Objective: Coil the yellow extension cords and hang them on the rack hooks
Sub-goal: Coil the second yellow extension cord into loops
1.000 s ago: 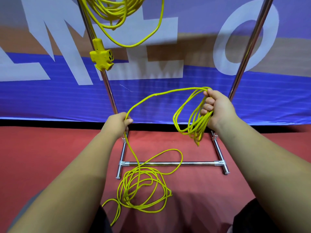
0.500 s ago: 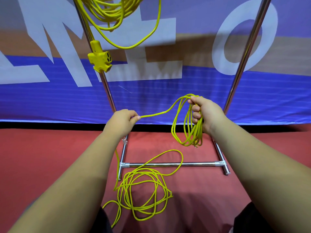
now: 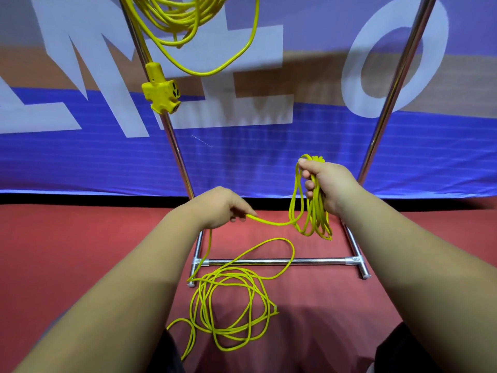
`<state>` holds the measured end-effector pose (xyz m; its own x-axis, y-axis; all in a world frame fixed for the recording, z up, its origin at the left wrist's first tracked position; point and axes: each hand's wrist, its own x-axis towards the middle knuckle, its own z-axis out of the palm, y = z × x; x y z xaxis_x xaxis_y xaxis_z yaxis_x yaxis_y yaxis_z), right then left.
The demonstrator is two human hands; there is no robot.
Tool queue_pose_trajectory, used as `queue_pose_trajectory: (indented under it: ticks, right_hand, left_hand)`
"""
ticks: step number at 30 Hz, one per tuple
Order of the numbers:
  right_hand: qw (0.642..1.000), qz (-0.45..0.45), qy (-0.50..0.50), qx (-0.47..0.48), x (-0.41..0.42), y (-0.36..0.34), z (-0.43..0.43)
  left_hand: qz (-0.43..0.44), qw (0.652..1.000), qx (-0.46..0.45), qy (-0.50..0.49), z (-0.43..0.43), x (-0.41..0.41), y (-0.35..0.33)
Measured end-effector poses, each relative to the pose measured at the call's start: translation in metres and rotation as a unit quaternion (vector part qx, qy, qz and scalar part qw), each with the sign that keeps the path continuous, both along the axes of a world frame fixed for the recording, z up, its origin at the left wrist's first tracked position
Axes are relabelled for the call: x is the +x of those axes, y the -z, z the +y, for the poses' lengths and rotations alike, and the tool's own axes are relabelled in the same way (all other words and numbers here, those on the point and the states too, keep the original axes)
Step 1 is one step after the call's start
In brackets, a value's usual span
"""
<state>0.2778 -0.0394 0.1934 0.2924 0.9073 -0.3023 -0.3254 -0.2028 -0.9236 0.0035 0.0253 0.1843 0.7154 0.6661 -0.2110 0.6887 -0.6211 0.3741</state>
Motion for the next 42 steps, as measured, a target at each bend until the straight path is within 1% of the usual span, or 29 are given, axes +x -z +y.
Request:
queue_pose_trajectory:
  ticks: [2,5,8,10,12,16,18,20,23,24,26,28,29,30,32,33,34,36,38,40,42]
  right_hand:
    - [0.998,-0.036,-0.041,-0.023,-0.005,0.003,0.0]
    - [0.99,-0.073,-0.111,-0.05,-0.013,0.005,-0.002]
    - [0.975,-0.111,-0.181,-0.066,-0.025,0.008,-0.006]
    - [0.965,-0.137,-0.215,-0.063,-0.032,0.008,-0.009]
    - [0.957,-0.148,-0.245,-0.052,-0.036,0.008,-0.011]
    - [0.944,-0.153,-0.29,-0.04,-0.041,0.0,-0.019]
    - [0.943,-0.155,-0.293,-0.022,-0.043,-0.003,-0.021]
    - [0.946,-0.141,-0.294,-0.005,-0.045,-0.006,-0.02]
    - [0.953,-0.12,-0.277,0.001,-0.047,-0.009,-0.019]
    - [0.957,-0.118,-0.266,0.002,-0.047,-0.009,-0.018]
    - [0.964,-0.102,-0.247,0.006,-0.044,-0.011,-0.018]
    - [0.972,-0.057,-0.227,0.009,-0.04,-0.009,-0.017]
    - [0.976,-0.035,-0.215,0.008,-0.037,-0.008,-0.015]
    - [0.978,-0.023,-0.209,0.006,-0.034,-0.006,-0.013]
    - [0.975,-0.019,-0.221,-0.006,-0.028,-0.002,-0.01]
    - [0.973,-0.024,-0.23,-0.016,-0.026,0.0,-0.009]
    - [0.971,-0.036,-0.235,-0.027,-0.024,0.001,-0.009]
    - [0.968,-0.083,-0.231,-0.049,-0.024,0.002,-0.009]
    - [0.966,-0.133,-0.212,-0.066,-0.025,0.004,-0.009]
    - [0.966,-0.152,-0.194,-0.074,-0.027,0.007,-0.01]
    - [0.969,-0.138,-0.19,-0.081,-0.03,0.008,-0.01]
  left_hand:
    - [-0.072,0.997,0.025,-0.022,-0.005,0.008,-0.013]
    - [-0.129,0.99,0.055,-0.032,-0.008,0.013,-0.023]
    - [-0.164,0.982,0.083,-0.037,-0.009,0.014,-0.025]
    - [-0.179,0.974,0.119,-0.068,-0.01,0.015,-0.027]
    - [-0.188,0.967,0.133,-0.105,-0.01,0.013,-0.028]
    - [-0.136,0.964,0.147,-0.174,-0.006,0.002,-0.022]
    - [-0.128,0.967,0.111,-0.19,-0.004,-0.002,-0.017]
    - [-0.137,0.968,0.054,-0.203,-0.004,-0.001,-0.012]
    - [-0.144,0.97,-0.03,-0.192,-0.002,-0.003,-0.004]
    - [-0.134,0.972,-0.044,-0.187,0.001,-0.007,-0.001]
    - [-0.083,0.978,-0.04,-0.189,0.007,-0.019,0.005]
    - [-0.04,0.978,-0.037,-0.202,0.011,-0.029,0.013]
    - [-0.043,0.976,-0.051,-0.209,0.012,-0.032,0.016]
    - [-0.071,0.971,-0.076,-0.217,0.012,-0.032,0.017]
    - [-0.185,0.944,-0.123,-0.245,0.012,-0.029,0.014]
    - [-0.25,0.925,-0.121,-0.259,0.012,-0.027,0.01]
    - [-0.299,0.911,-0.096,-0.266,0.012,-0.026,0.003]
    - [-0.341,0.907,-0.044,-0.245,0.01,-0.023,-0.014]
    - [-0.344,0.918,-0.048,-0.191,0.005,-0.02,-0.029]
    - [-0.296,0.946,-0.056,-0.117,-0.002,-0.017,-0.041]
    - [-0.246,0.967,-0.04,-0.052,-0.006,-0.01,-0.045]
